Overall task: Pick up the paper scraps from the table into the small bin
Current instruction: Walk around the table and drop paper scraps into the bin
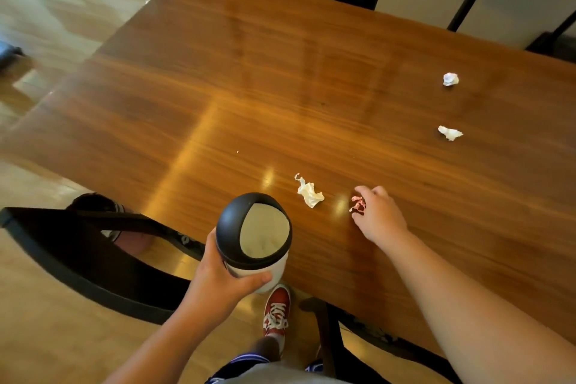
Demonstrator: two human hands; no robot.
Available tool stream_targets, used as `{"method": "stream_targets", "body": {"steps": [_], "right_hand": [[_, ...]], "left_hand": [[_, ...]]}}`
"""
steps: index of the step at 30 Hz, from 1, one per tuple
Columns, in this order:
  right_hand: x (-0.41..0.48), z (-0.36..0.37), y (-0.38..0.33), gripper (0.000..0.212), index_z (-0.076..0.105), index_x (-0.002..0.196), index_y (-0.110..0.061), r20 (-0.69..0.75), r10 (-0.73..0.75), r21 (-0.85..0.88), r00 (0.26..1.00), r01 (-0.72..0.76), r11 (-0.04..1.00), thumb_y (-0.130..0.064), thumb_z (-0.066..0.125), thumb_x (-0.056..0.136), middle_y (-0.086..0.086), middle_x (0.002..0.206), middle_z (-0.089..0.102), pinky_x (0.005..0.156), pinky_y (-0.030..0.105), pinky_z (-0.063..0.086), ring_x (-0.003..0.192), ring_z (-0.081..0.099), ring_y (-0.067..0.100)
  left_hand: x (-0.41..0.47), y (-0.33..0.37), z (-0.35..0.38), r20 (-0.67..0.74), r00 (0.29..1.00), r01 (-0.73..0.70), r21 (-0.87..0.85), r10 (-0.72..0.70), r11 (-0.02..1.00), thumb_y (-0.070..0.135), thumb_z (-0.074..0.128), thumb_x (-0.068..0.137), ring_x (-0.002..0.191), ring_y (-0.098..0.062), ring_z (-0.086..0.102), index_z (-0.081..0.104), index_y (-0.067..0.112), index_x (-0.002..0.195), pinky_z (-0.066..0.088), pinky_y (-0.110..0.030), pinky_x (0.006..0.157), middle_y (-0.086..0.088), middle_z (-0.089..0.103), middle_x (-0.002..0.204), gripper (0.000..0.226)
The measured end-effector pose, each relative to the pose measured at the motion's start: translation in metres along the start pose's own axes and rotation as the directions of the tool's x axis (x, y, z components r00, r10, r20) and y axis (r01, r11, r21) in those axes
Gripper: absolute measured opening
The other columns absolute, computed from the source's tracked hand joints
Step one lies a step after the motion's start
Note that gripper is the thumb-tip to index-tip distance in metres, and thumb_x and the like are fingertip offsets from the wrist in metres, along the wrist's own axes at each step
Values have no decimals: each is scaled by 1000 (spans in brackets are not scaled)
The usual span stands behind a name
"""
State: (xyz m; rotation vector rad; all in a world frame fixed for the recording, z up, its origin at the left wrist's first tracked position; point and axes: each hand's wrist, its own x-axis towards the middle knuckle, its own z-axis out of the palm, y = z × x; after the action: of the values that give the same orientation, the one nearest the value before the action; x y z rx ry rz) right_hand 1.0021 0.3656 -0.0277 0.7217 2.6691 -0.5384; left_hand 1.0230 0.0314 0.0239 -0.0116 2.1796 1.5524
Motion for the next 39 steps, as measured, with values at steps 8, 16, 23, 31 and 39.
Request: {"method": "stream_targets", "body": {"steps": [8, 16, 23, 31, 39], "right_hand": [[-10, 16, -1, 10, 64, 98, -20, -77, -44, 45, 996, 48, 998, -17, 57, 93, 1, 98, 58, 58, 26, 36, 78, 52, 17], [-56, -6, -16, 19, 68, 81, -35, -74, 49, 547, 996, -1, 837, -17, 68, 88, -7, 82, 70, 58, 36, 57, 72, 69, 19], [-114, -122, -66, 25, 73, 88, -35, -438, -103, 756, 893, 427, 495, -11, 72, 84, -10, 85, 74, 65, 26, 61, 72, 70, 6], [-145, -151, -118, 22, 67, 101, -28, -719, -242, 523, 652, 736, 429, -11, 70, 88, -10, 94, 70, 70, 31, 56, 83, 65, 10], [-109, -75, -101, 36, 56, 124, -43, -236, -395, 245, 888, 447, 860, -47, 47, 89, -34, 116, 52, 90, 17, 39, 109, 45, -12]], "left_hand": [[13, -2, -6, 43, 999, 3, -17, -2, 1000, 68, 92, 40, 114, 12, 58, 35, 58, 135, 55, -14, 76, 36, 58, 122, 111], [7, -3, 1, 88, 996, -5, -28, 7, 1000, 63, 94, 44, 115, 10, 58, 35, 46, 142, 55, -9, 77, 32, 59, 124, 115], [4, -10, 15, 85, 996, 16, -32, -13, 999, 43, 98, 53, 113, 11, 60, 35, 51, 137, 56, -16, 83, 33, 61, 122, 105], [19, 9, 23, 90, 994, -50, -39, 53, 998, 48, 98, 53, 117, 9, 59, 33, 65, 129, 54, -11, 80, 33, 59, 125, 101], [33, 21, 7, 78, 993, -83, -30, 85, 996, 60, 96, 49, 118, 11, 58, 29, 71, 127, 52, -22, 91, 34, 58, 127, 103]]}}
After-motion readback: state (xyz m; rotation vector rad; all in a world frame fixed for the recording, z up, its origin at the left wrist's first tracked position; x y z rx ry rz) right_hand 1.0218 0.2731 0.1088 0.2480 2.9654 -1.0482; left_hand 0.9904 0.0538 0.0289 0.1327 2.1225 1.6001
